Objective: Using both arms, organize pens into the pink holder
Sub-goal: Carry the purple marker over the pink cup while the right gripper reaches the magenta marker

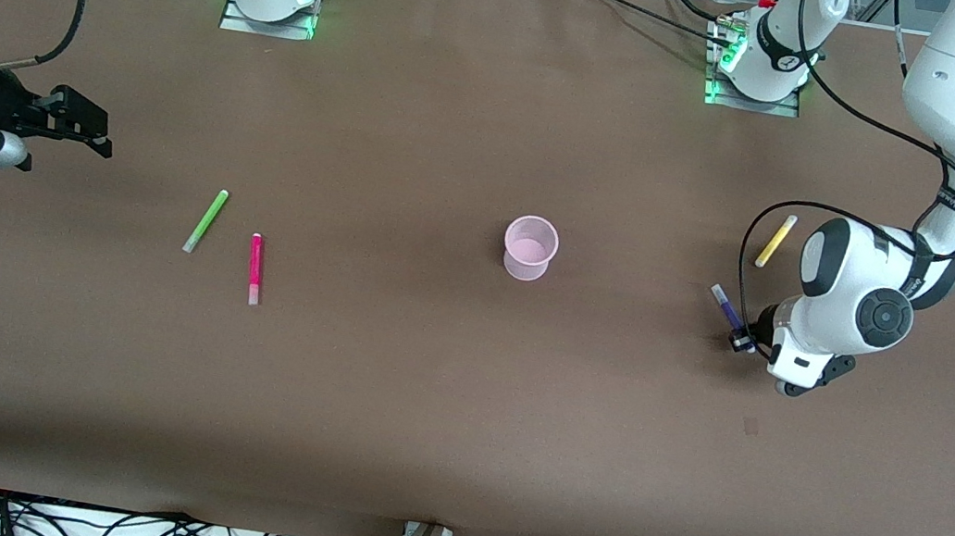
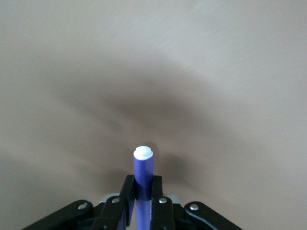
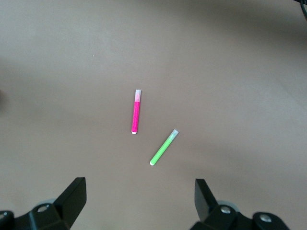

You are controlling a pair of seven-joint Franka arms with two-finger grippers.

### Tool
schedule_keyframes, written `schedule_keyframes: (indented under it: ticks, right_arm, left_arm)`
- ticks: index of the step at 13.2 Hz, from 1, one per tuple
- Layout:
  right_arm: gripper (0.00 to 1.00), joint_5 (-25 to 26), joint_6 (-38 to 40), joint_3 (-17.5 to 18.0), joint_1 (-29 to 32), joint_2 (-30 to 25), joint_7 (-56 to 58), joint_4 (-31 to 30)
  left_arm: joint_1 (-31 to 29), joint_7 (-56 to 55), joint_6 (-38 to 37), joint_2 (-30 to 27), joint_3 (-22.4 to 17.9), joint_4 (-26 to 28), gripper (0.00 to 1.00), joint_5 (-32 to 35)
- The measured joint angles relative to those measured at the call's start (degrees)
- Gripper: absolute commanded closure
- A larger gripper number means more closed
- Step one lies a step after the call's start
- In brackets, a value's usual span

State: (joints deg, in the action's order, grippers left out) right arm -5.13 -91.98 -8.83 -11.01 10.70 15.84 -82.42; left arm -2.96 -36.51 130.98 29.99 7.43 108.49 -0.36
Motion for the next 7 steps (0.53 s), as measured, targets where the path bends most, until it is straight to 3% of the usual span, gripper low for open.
schedule_keyframes:
  ticks: [3, 7]
  right_arm:
    - [0.00, -0.02, 0.19, 0.01, -0.17, 0.62, 0.00, -0.29]
    - [0.00, -0.02, -0.35, 0.02, -0.37, 6.00, 0.03, -0.96]
  left_arm:
    - [0.17, -7.84, -7.57, -3.46, 5.24, -7.54, 1.00, 0.00]
    - [4.32, -27.09, -9.34, -5.10, 10.61, -13.25, 1.00, 3.70]
